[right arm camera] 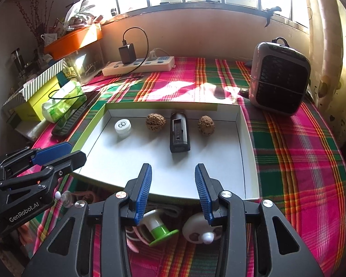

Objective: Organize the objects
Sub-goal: 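Pull both tools out of the box toward the objects beside it, then grasp the white knob-topped cap with the left tool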

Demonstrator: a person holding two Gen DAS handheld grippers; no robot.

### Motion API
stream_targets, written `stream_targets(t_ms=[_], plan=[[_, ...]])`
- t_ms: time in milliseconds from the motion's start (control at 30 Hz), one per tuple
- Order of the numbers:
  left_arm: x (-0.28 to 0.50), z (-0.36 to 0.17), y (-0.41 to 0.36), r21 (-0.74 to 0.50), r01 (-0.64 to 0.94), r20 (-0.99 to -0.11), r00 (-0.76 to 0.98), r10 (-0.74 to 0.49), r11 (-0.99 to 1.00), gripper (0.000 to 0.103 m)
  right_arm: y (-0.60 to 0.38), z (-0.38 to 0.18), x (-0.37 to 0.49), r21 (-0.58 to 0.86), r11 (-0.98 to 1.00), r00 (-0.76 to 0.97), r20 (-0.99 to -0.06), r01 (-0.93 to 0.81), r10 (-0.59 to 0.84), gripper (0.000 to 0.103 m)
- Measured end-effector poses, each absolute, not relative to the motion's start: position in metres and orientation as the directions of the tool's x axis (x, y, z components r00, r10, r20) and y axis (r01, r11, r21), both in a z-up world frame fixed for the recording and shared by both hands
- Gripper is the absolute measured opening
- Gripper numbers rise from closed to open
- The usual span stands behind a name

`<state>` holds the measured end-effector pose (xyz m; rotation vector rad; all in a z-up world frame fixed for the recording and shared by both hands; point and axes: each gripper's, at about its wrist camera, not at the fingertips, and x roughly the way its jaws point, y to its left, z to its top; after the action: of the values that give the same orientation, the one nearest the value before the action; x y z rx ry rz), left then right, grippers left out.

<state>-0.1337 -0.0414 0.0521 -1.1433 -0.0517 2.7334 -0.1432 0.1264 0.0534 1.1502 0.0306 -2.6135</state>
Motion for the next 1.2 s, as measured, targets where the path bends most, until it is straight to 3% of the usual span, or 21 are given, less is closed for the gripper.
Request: stream_targets(t_ms=[1200], plan=[[-0.094, 0.012, -0.071, -0.233, -0.156, -0.732, -0.622, 0.278, -0.960, 0.038, 0.127, 0.043, -0.082, 0.093, -0.951, -0.650, -0.710, 0.295, -0.271, 0.047]])
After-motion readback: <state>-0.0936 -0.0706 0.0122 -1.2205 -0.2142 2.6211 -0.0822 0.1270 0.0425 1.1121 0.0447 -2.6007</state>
